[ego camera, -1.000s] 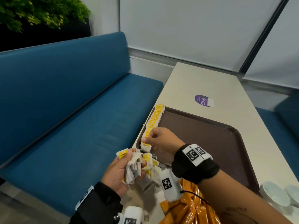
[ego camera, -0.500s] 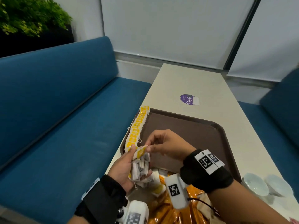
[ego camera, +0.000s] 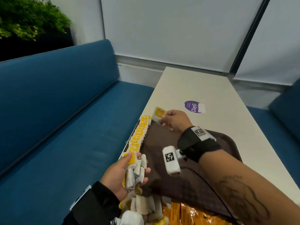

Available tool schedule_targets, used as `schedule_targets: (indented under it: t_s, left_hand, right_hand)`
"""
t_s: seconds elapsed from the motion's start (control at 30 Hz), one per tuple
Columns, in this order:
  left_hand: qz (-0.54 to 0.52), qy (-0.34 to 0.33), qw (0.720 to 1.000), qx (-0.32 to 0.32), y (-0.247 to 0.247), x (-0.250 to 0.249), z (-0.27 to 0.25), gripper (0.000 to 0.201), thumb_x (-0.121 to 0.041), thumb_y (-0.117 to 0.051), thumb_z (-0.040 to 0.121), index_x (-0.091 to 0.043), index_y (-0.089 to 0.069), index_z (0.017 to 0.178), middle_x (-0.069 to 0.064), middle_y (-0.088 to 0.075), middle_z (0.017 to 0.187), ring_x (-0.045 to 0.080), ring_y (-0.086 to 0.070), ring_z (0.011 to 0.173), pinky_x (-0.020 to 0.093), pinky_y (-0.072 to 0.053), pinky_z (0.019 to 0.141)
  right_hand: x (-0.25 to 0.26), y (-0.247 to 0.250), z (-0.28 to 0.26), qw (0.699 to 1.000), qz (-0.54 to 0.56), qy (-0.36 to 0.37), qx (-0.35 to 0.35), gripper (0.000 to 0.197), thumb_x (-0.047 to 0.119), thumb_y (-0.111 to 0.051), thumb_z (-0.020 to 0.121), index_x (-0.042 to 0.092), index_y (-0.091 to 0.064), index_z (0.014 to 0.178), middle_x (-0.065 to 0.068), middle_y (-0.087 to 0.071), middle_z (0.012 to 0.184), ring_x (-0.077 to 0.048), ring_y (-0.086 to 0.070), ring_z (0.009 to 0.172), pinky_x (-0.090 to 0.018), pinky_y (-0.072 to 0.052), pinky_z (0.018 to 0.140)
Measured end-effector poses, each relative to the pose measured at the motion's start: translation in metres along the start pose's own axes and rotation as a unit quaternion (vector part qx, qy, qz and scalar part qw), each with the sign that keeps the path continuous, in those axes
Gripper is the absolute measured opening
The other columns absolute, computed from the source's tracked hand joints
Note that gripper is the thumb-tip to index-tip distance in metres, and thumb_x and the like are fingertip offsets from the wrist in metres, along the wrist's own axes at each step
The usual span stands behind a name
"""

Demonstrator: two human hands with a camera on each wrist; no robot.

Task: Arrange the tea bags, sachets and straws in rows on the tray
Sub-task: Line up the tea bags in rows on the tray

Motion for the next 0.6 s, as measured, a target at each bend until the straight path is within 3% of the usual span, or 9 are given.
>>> schedule_targets:
  t_s: [0.1, 0.2, 0.27, 0.37, 0.4, 0.47, 0.5, 0.57, 0.6]
  left_hand:
    - [-0.001, 0.007, 1.000, 0.002, 0.003, 0.002, -0.006, 0.030, -0.031, -0.041, 0.097, -0.011, -0.063, 0.101, 0.012, -0.071, 0.084, 0.024, -0.069, 0.062, 0.031, -0.055, 0.046]
    - [-0.016, 0.021, 1.000, 0.013, 0.004, 0.010, -0.017, 0.030, -0.030, -0.042, 0.096, -0.010, -0.063, 0.101, 0.014, -0.071, 0.086, 0.026, -0.069, 0.063, 0.032, -0.055, 0.047]
    - [-0.025, 0.031, 0.999, 0.020, -0.001, 0.009, -0.026, 0.031, -0.031, -0.042, 0.096, -0.009, -0.063, 0.101, 0.016, -0.071, 0.087, 0.028, -0.068, 0.062, 0.033, -0.054, 0.048]
    - [-0.042, 0.034, 0.998, -0.012, 0.018, 0.006, 0.011, 0.033, -0.030, -0.042, 0.095, -0.007, -0.064, 0.100, 0.019, -0.071, 0.087, 0.030, -0.068, 0.060, 0.035, -0.053, 0.046]
    - [-0.042, 0.042, 0.998, -0.007, 0.014, 0.004, 0.010, 0.034, -0.030, -0.042, 0.094, -0.006, -0.064, 0.100, 0.020, -0.071, 0.086, 0.031, -0.068, 0.060, 0.035, -0.053, 0.046]
    - [-0.046, 0.045, 0.998, -0.009, 0.017, 0.007, 0.010, 0.034, -0.030, -0.043, 0.094, -0.005, -0.065, 0.100, 0.021, -0.071, 0.087, 0.032, -0.068, 0.060, 0.036, -0.054, 0.045]
    - [-0.049, 0.045, 0.998, -0.005, 0.017, 0.007, 0.008, 0.034, -0.030, -0.043, 0.094, -0.005, -0.066, 0.100, 0.022, -0.070, 0.088, 0.033, -0.068, 0.061, 0.037, -0.054, 0.045]
    - [-0.053, 0.050, 0.997, 0.002, 0.014, 0.007, 0.007, 0.034, -0.030, -0.044, 0.094, -0.004, -0.065, 0.100, 0.023, -0.070, 0.088, 0.034, -0.067, 0.062, 0.038, -0.054, 0.046]
    - [-0.053, 0.055, 0.997, 0.000, 0.013, 0.006, 0.007, 0.034, -0.029, -0.044, 0.094, -0.004, -0.065, 0.100, 0.023, -0.070, 0.089, 0.034, -0.067, 0.062, 0.038, -0.054, 0.046]
  right_hand:
    - [-0.019, 0.004, 0.024, 0.997, -0.034, -0.060, -0.024, 0.028, -0.002, -0.050, 0.090, 0.012, -0.048, 0.066, -0.009, -0.057, 0.059, -0.006, -0.049, 0.035, -0.012, -0.026, 0.031]
    - [-0.042, 0.004, 0.038, 0.988, -0.108, -0.109, -0.007, 0.022, 0.002, -0.055, 0.089, 0.015, -0.054, 0.072, -0.007, -0.061, 0.075, -0.011, -0.056, 0.053, -0.016, -0.041, 0.039]
    - [-0.050, 0.001, 0.041, 0.985, -0.120, -0.126, 0.003, 0.011, 0.003, -0.058, 0.088, 0.012, -0.063, 0.093, -0.012, -0.064, 0.094, -0.011, -0.056, 0.060, -0.018, -0.046, 0.047]
    - [-0.072, -0.035, 0.095, 0.984, -0.070, -0.164, 0.001, 0.032, 0.009, -0.055, 0.091, 0.004, -0.058, 0.122, -0.015, -0.063, 0.120, -0.012, -0.060, 0.071, -0.016, -0.048, 0.055]
    - [-0.069, -0.034, 0.095, 0.981, -0.062, -0.183, -0.029, 0.033, 0.015, -0.052, 0.094, 0.006, -0.056, 0.126, -0.013, -0.059, 0.126, -0.015, -0.063, 0.085, -0.017, -0.051, 0.066]
    - [-0.068, -0.042, 0.101, 0.948, -0.300, -0.110, 0.006, 0.037, 0.029, -0.044, 0.099, 0.012, -0.053, 0.130, -0.008, -0.054, 0.134, -0.022, -0.056, 0.116, -0.026, -0.044, 0.091]
    - [-0.065, -0.043, 0.102, 0.919, -0.381, -0.102, 0.019, 0.038, 0.032, -0.041, 0.099, 0.013, -0.053, 0.130, -0.008, -0.053, 0.134, -0.024, -0.053, 0.120, -0.028, -0.041, 0.095]
    - [-0.059, -0.044, 0.106, 0.913, -0.401, -0.072, 0.030, 0.037, 0.033, -0.039, 0.100, 0.013, -0.053, 0.128, -0.008, -0.056, 0.130, -0.026, -0.055, 0.118, -0.028, -0.040, 0.093]
    - [-0.060, -0.039, 0.110, 0.923, -0.372, -0.095, 0.005, 0.035, 0.031, -0.039, 0.100, 0.014, -0.054, 0.127, -0.007, -0.057, 0.128, -0.025, -0.056, 0.115, -0.026, -0.041, 0.090]
Point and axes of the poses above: each hand's wrist, its own z-axis towards the middle knuckle, its own y-axis out of the back of the hand, x = y × z, the point moved 6 cm from there along z, towards the middle knuckle
